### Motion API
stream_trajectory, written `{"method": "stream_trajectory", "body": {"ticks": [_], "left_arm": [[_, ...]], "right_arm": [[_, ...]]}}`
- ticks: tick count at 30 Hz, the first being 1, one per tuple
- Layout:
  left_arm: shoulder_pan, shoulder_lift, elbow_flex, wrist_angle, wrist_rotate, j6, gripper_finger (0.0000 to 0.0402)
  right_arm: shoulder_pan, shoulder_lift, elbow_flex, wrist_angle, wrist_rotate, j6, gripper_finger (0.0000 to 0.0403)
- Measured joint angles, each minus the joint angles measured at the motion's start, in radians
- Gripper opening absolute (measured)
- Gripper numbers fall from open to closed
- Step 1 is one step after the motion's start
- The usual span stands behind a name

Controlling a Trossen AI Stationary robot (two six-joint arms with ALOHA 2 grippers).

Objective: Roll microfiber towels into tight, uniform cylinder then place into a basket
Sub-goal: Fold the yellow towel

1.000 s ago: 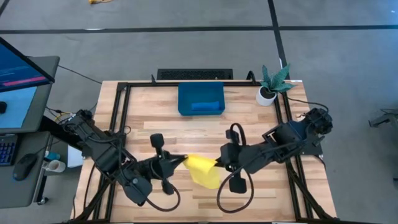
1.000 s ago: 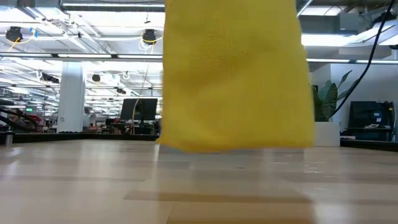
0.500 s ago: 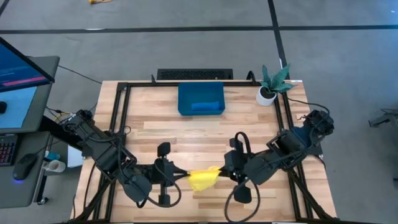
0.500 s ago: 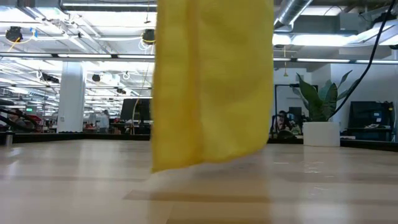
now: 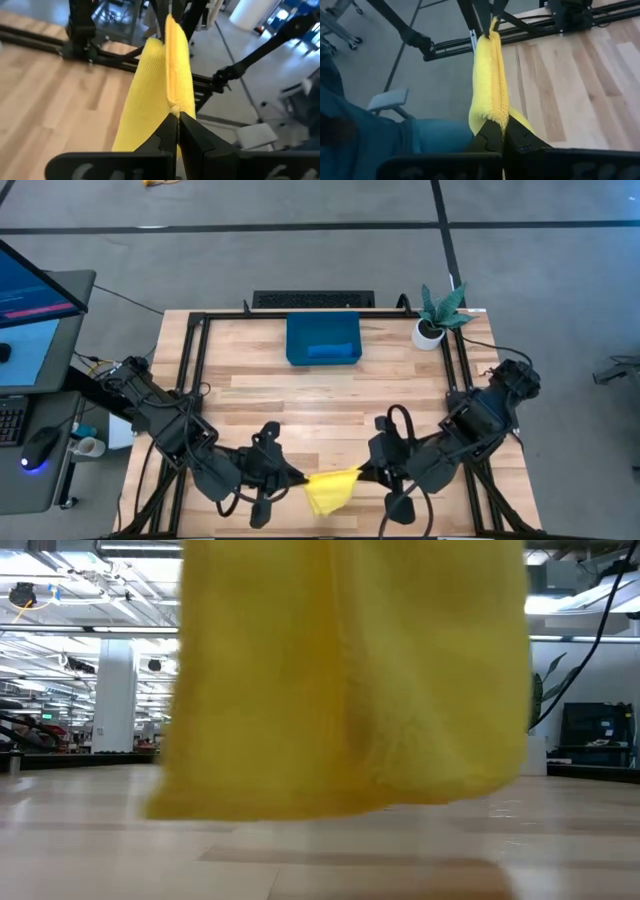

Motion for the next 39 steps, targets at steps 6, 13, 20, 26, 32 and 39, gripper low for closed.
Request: {"method": "stream_trajectory", "body": {"ticks": [6,13,20,26,32,39], "left_arm": [[-0.008,0.003,0.0,0.0,0.018,-0.064,0.0],[0.026,0.008,-0.024,-0.235,-0.088,-0.022,0.0],[0.108,0.017,-0.025,-0.489,-0.243,0.064,0.0],[0.201,0.015,-0.032,-0.595,-0.263,0.143,0.0],[0.278,0.015,-0.021,-0.619,-0.284,0.228,0.0],[0.255,0.01,0.056,-0.618,-0.283,0.249,0.0]], "right_arm": [[0.018,0.0,0.0,0.0,0.001,0.107,0.0008],[-0.06,0.001,-0.069,-0.077,0.078,0.075,0.0006],[-0.213,-0.001,-0.16,-0.067,0.083,-0.007,0.0006],[-0.346,-0.003,-0.225,-0.064,0.078,-0.067,0.0006],[-0.431,-0.005,-0.247,-0.053,0.029,-0.119,0.0006],[-0.404,-0.047,-0.246,-0.02,0.027,-0.138,0.0006]]}}
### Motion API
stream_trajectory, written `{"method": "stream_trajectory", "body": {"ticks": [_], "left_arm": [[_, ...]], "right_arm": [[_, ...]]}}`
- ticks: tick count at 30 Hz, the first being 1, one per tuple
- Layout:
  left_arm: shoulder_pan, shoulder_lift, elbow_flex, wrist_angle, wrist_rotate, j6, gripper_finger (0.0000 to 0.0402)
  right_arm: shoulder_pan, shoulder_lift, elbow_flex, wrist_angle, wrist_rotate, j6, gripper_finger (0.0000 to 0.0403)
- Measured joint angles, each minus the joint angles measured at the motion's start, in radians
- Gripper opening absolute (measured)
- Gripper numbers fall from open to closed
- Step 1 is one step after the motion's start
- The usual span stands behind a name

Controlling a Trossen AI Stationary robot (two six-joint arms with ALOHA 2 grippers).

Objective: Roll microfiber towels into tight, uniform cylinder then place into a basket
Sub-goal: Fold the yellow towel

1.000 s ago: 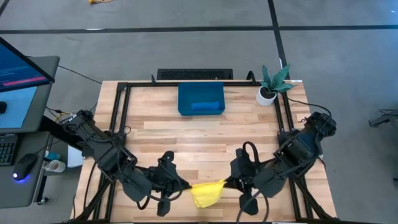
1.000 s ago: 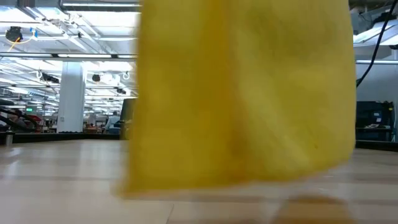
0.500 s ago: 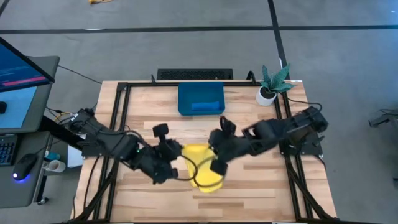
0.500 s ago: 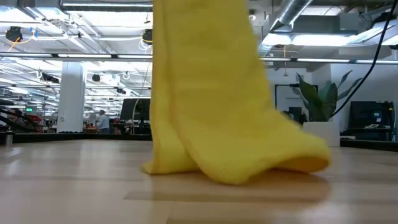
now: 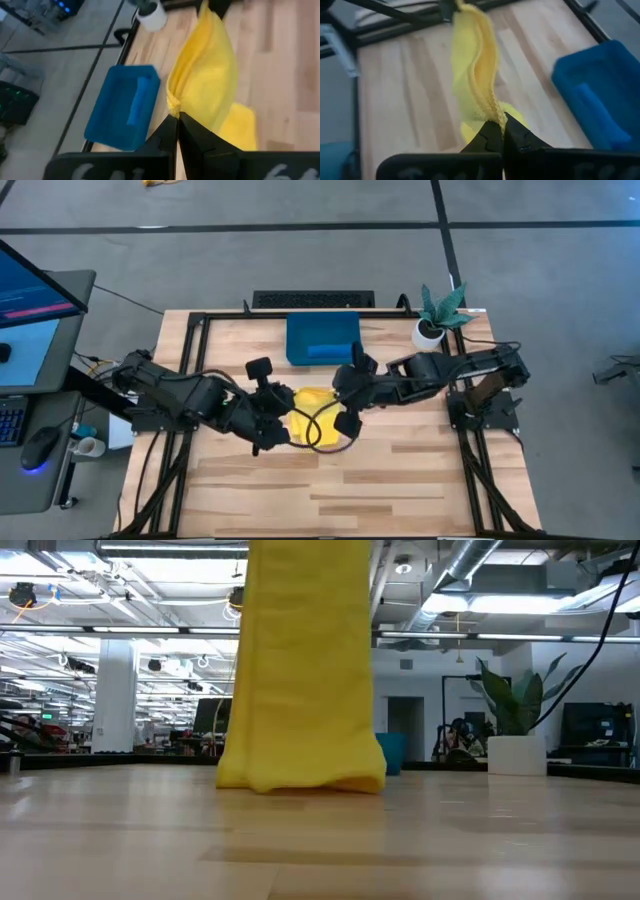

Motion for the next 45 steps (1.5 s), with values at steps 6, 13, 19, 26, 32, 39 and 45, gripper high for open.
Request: {"method": "stream_trajectory", "body": {"ticks": [6,13,19,26,32,39,45], "left_arm": [[-0.06,-0.001,0.083,0.002,0.021,-0.056,0.0],[-0.114,-0.001,0.131,0.021,0.097,-0.159,0.0],[-0.142,-0.001,0.132,0.062,0.227,-0.286,0.0],[-0.181,-0.001,0.132,0.227,0.405,-0.363,0.0],[-0.201,-0.001,0.132,0.316,0.415,-0.378,0.0],[-0.235,0.005,0.131,0.332,0.371,-0.407,0.0],[-0.235,0.07,0.132,0.146,0.206,-0.377,0.0]], "right_arm": [[0.09,-0.035,0.001,0.053,-0.002,0.0,0.0007],[0.175,-0.043,0.001,0.113,-0.001,0.019,0.0007],[0.232,-0.044,0.001,0.162,-0.027,0.05,0.0008],[0.308,-0.044,0.001,0.26,-0.101,0.083,0.0008],[0.373,-0.044,0.001,0.309,-0.107,0.106,0.0008],[0.413,-0.037,0.001,0.31,-0.09,0.143,0.0008],[0.365,0.002,0.001,0.147,0.006,0.14,0.0008]]}}
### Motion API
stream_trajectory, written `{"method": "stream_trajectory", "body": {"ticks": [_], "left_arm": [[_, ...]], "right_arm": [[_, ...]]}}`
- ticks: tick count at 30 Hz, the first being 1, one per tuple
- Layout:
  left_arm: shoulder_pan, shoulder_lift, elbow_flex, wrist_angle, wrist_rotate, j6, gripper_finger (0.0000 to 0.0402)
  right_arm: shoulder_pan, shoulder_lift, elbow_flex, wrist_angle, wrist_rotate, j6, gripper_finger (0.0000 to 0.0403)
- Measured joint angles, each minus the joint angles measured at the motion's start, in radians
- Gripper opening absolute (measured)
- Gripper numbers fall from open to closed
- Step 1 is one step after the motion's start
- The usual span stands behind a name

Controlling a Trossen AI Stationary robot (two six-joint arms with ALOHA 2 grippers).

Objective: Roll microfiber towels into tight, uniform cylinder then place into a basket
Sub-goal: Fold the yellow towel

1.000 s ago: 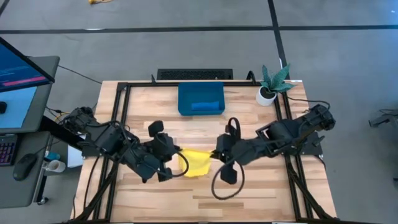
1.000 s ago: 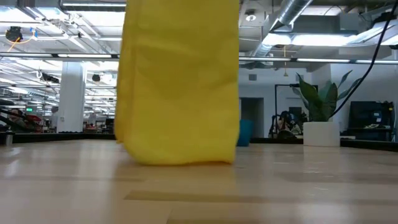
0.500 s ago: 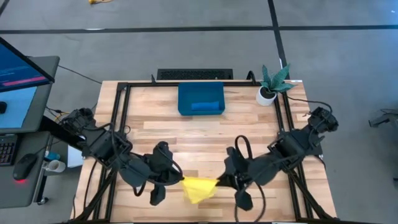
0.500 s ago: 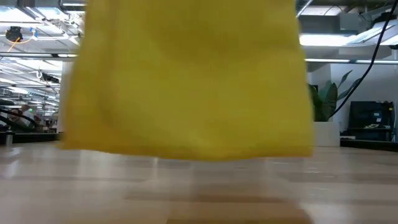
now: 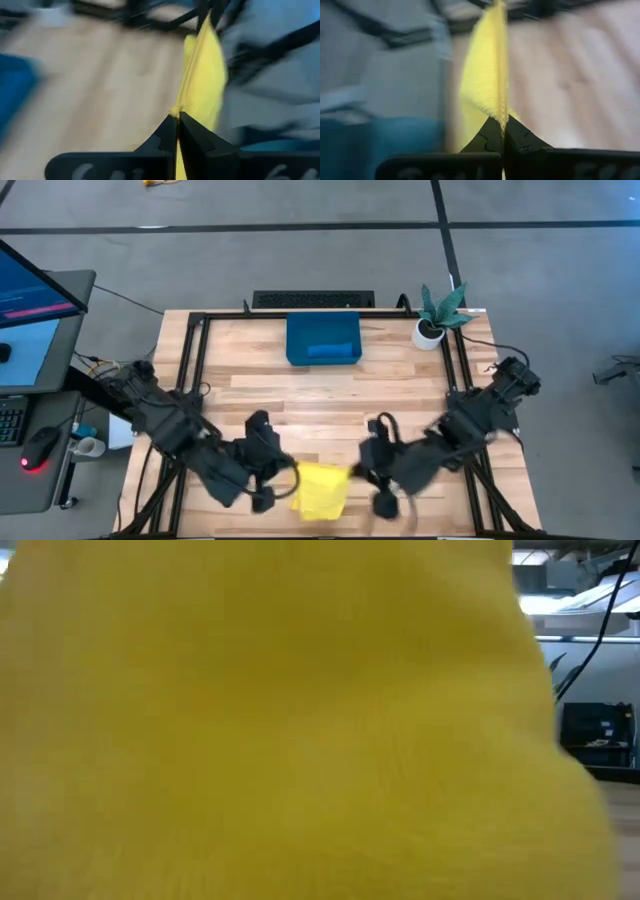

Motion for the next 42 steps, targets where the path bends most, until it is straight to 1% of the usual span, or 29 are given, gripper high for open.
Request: {"method": "stream_trajectory", "body": {"ticks": [2,5,9,12,15,18,22,29,31,33,37,40,42], "left_arm": [[0.022,0.04,0.0,-0.136,-0.083,0.007,0.0],[0.079,0.101,-0.001,-0.297,-0.159,0.066,0.0],[0.138,0.177,-0.001,-0.423,-0.279,0.218,0.0],[0.177,0.195,-0.002,-0.436,-0.309,0.318,0.0],[0.205,0.192,-0.002,-0.436,-0.322,0.359,0.0],[0.215,0.192,-0.002,-0.444,-0.399,0.403,0.0],[0.219,0.191,0.003,-0.442,-0.468,0.52,0.0],[0.217,0.191,0.006,-0.44,-0.474,0.53,0.0],[0.214,0.189,0.006,-0.442,-0.497,0.549,0.0],[0.219,0.182,0.006,-0.442,-0.53,0.568,0.0],[0.249,0.162,0.048,-0.446,-0.608,0.621,0.0],[0.282,0.147,0.108,-0.446,-0.654,0.655,0.0],[0.31,0.139,0.156,-0.445,-0.657,0.681,0.0]], "right_arm": [[-0.046,0.019,0.0,-0.083,0.042,0.016,0.0008],[-0.111,0.05,-0.001,-0.133,0.057,-0.005,0.0008],[-0.178,0.077,-0.001,-0.16,0.071,-0.065,0.0007],[-0.217,0.078,0.0,-0.187,0.071,-0.093,0.0006],[-0.247,0.077,0.0,-0.243,0.085,-0.106,0.0007],[-0.264,0.076,-0.008,-0.293,0.145,-0.163,0.0006],[-0.285,0.079,-0.036,-0.312,0.139,-0.182,0.0006],[-0.271,0.076,-0.023,-0.316,0.153,-0.204,0.0007],[-0.267,0.076,-0.006,-0.316,0.155,-0.234,0.0007],[-0.266,0.076,0.018,-0.316,0.183,-0.251,0.0006],[-0.283,0.076,0.073,-0.319,0.285,-0.322,0.0006],[-0.312,0.076,0.123,-0.318,0.315,-0.378,0.0006],[-0.336,0.076,0.153,-0.315,0.329,-0.416,0.0006]]}}
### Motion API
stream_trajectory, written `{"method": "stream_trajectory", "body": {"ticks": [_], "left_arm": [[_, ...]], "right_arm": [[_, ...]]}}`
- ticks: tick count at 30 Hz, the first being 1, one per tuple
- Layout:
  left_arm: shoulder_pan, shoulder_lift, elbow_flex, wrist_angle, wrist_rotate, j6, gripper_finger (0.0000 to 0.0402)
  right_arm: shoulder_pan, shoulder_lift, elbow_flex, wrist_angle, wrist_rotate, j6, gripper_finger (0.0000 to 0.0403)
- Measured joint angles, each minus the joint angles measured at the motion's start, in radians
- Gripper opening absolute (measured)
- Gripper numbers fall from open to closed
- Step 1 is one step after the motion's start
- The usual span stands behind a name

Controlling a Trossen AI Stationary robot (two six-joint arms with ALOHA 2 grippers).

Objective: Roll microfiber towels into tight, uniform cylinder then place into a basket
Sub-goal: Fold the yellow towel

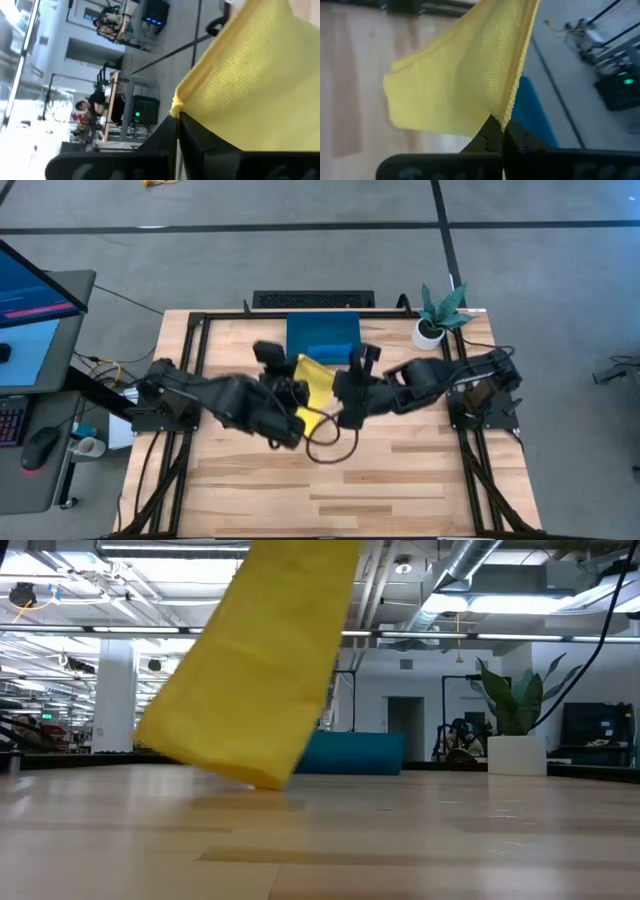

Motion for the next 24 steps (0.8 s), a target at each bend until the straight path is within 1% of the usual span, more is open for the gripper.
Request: {"method": "stream_trajectory", "body": {"ticks": [6,9,12,15,19,24], "left_arm": [[0.113,-0.006,0.138,0.004,0.036,0.062,0.0],[0.176,-0.006,0.154,0.014,0.042,0.084,0.0],[0.216,-0.005,0.156,0.012,0.072,0.066,0.0],[0.218,-0.004,0.155,0.005,0.195,0.025,0.0],[0.169,-0.001,0.142,0.002,0.328,-0.048,0.0],[0.082,-0.001,0.126,0.004,0.528,-0.19,0.0]], "right_arm": [[-0.091,0.0,0.066,0.047,0.059,-0.112,0.0006],[-0.136,0.0,0.077,0.099,0.064,-0.166,0.0006],[-0.163,0.0,0.079,0.113,0.055,-0.167,0.0006],[-0.15,0.0,0.077,0.047,-0.01,-0.124,0.0006],[-0.098,0.0,0.077,-0.028,-0.09,-0.011,0.0006],[-0.008,0.0,0.077,-0.069,-0.262,0.169,0.0006]]}}
